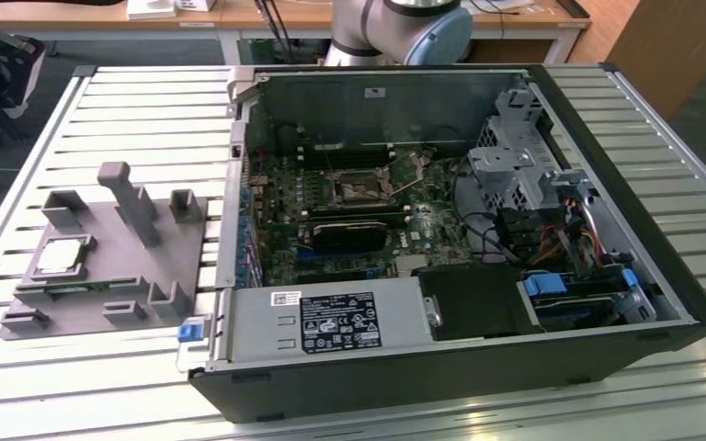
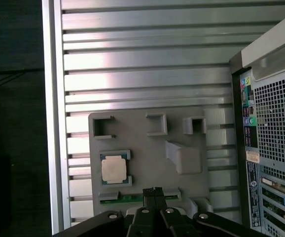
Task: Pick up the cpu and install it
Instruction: 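Reach for the cpu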
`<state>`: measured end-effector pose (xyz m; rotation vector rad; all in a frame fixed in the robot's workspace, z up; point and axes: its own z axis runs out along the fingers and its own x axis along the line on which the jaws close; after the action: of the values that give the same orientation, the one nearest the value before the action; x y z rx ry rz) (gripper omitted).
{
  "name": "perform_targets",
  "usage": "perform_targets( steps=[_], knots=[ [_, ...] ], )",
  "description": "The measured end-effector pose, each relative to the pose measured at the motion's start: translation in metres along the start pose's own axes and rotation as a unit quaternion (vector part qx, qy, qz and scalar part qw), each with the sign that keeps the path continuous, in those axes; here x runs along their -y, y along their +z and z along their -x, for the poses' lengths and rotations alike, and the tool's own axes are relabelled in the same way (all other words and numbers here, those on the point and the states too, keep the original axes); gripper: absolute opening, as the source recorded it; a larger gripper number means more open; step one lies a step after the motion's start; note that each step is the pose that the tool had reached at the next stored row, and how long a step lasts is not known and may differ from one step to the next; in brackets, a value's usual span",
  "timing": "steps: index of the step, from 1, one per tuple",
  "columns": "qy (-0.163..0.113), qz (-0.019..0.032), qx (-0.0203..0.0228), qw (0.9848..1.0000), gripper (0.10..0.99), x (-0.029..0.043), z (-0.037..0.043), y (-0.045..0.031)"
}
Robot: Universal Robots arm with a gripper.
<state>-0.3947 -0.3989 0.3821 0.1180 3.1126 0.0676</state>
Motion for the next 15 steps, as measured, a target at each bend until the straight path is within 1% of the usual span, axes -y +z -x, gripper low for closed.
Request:
perform_targets(
  steps=[2, 5, 15],
  knots=[
    [0.0, 0.0, 0.0, 1.0, 0.106, 0.0001, -0.0022, 0.0001],
    [0.0, 0.0, 0.0, 1.0, 0.106, 0.0009, -0.0088, 0.0004],
    [0.0, 0.0001, 0.0, 1.0, 0.106, 0.0024, -0.0249, 0.0015]
  ],
)
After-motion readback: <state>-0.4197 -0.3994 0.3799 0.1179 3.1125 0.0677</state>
